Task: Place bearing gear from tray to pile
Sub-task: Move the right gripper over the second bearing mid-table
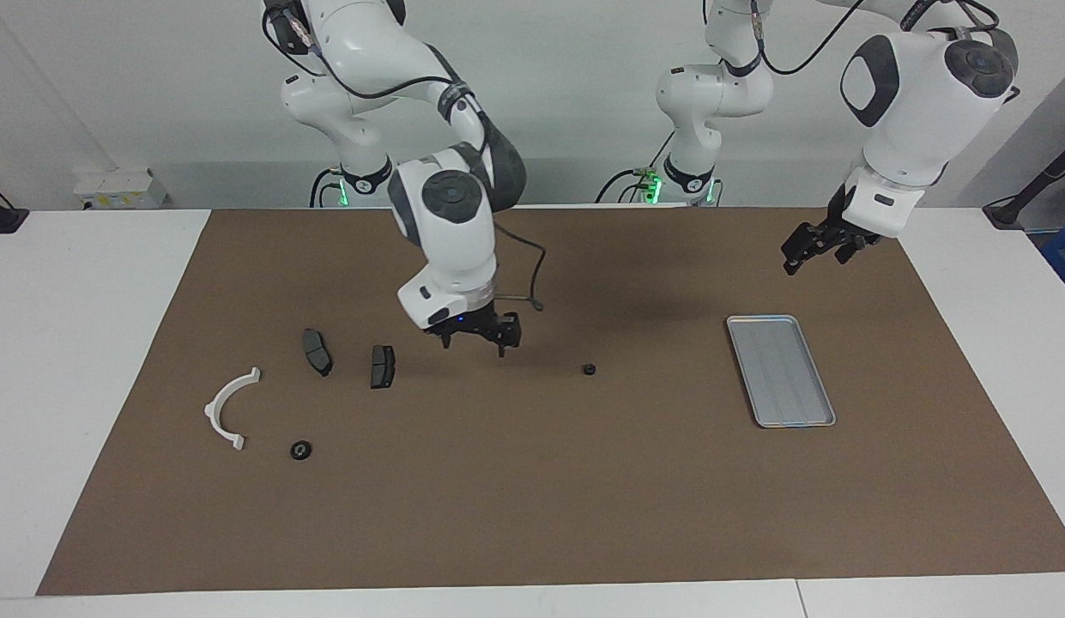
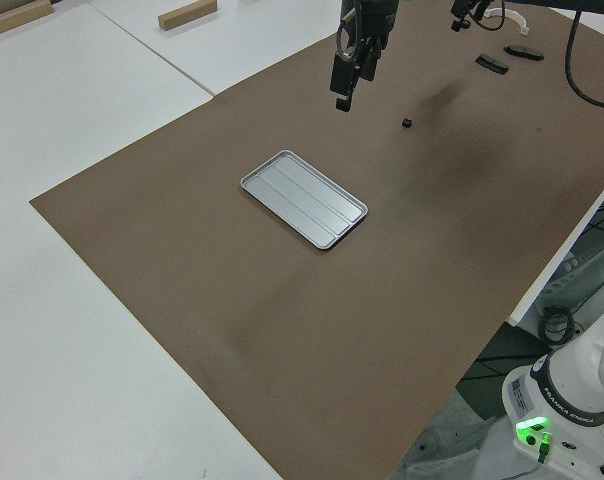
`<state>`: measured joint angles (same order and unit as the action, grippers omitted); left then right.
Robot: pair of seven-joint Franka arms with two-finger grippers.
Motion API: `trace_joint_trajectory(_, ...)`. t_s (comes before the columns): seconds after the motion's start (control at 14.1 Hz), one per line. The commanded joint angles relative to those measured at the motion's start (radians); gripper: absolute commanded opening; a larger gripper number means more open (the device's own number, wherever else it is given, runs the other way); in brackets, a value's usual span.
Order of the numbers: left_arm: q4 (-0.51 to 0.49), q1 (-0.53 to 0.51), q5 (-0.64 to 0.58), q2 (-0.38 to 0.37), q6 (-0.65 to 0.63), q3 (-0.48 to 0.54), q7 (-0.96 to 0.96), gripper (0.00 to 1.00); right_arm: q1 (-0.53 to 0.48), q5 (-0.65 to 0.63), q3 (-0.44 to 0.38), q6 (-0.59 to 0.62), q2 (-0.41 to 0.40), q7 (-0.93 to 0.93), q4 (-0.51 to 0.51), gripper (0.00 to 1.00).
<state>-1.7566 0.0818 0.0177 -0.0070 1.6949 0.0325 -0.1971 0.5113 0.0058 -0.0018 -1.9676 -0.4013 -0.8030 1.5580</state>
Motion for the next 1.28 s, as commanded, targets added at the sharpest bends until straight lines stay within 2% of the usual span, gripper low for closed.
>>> trace_joint_trajectory(0.0, 0.031, -0.010, -0.005, 0.013, -0.029, -0.008, 0.021, 1.00, 0.065, 0.031, -0.006, 0.001, -0.027, -0.149, -0.044, 1.00)
trace_joint_trajectory(0.21, 0.031, -0.010, -0.005, 0.010, -0.027, -0.006, 0.022, 1.00, 0.159, 0.007, -0.007, -0.001, -0.143, -0.280, -0.139, 1.00)
trace_joint_trajectory(0.43, 0.031, -0.008, -0.005, 0.010, -0.029, -0.008, 0.021, 1.00, 0.202, -0.024, -0.007, -0.011, -0.266, -0.350, -0.258, 1.00)
trace_joint_trajectory(0.92, 0.045, -0.010, -0.005, 0.009, -0.037, -0.013, 0.021, 1.00, 0.208, -0.040, -0.009, -0.111, -0.356, -0.354, -0.263, 1.00)
trace_joint_trajectory(1.21, 0.054, -0.010, -0.007, 0.009, -0.046, -0.009, 0.022, 1.00, 0.205, -0.040, -0.011, -0.122, -0.376, -0.352, -0.266, 0.99)
